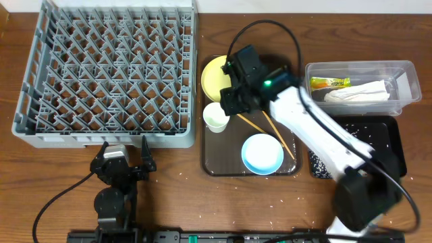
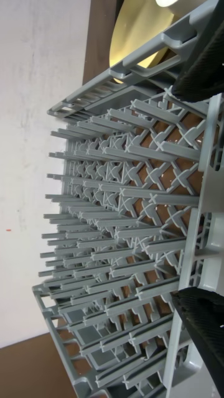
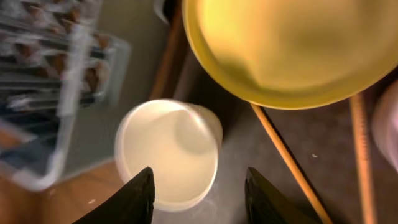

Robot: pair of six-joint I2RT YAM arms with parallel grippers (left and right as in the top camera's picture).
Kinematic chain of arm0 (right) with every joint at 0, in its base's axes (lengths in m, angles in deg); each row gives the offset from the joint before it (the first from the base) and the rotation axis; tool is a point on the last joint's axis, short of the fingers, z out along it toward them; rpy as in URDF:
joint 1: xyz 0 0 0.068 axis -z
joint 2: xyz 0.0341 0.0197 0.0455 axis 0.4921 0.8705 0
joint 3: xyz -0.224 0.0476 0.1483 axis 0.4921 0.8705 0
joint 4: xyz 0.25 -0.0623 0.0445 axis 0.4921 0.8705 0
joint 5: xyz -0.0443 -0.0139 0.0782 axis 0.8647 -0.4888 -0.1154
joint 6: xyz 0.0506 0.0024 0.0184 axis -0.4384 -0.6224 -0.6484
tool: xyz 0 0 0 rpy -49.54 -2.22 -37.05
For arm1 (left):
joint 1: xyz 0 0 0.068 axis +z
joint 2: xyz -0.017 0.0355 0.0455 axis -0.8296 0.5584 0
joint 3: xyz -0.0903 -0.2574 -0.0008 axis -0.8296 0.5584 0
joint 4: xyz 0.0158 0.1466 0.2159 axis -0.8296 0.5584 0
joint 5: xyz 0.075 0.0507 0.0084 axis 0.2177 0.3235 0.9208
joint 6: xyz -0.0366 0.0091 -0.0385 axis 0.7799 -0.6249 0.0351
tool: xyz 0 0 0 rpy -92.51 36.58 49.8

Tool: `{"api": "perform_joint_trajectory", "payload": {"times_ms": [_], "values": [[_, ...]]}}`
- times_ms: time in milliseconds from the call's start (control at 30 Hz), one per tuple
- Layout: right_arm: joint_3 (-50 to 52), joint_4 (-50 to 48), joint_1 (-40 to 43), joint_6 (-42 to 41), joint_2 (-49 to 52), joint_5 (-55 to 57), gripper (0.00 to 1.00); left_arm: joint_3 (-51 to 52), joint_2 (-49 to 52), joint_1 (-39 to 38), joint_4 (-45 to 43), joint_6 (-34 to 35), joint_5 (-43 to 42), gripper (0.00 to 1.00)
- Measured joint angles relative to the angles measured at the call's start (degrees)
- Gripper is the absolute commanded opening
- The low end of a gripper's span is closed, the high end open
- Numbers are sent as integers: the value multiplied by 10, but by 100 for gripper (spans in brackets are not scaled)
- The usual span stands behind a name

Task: Sort waste into correct bins and load items into the dishwasher
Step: 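Grasp the white cup with right gripper and lift it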

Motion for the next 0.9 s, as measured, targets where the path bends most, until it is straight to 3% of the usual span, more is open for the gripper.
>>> {"api": "perform_joint_trajectory", "payload": {"times_ms": [200, 600, 633, 733, 767, 900], "values": [[3, -11, 0, -26, 74, -12, 45, 0, 0, 0, 0, 0, 0, 95], [3, -21, -10, -36, 109, -20, 42, 0, 0, 0, 0, 0, 0, 95], [3, -22, -10, -36, 109, -21, 37, 0, 0, 0, 0, 0, 0, 95], [3, -21, -11, -38, 109, -21, 6, 0, 0, 0, 0, 0, 0, 95], [3, -19, -11, -37, 109, -20, 1, 0, 0, 0, 0, 0, 0, 95], [3, -9, -10, -40, 109, -22, 1, 0, 0, 0, 0, 0, 0, 95]]}}
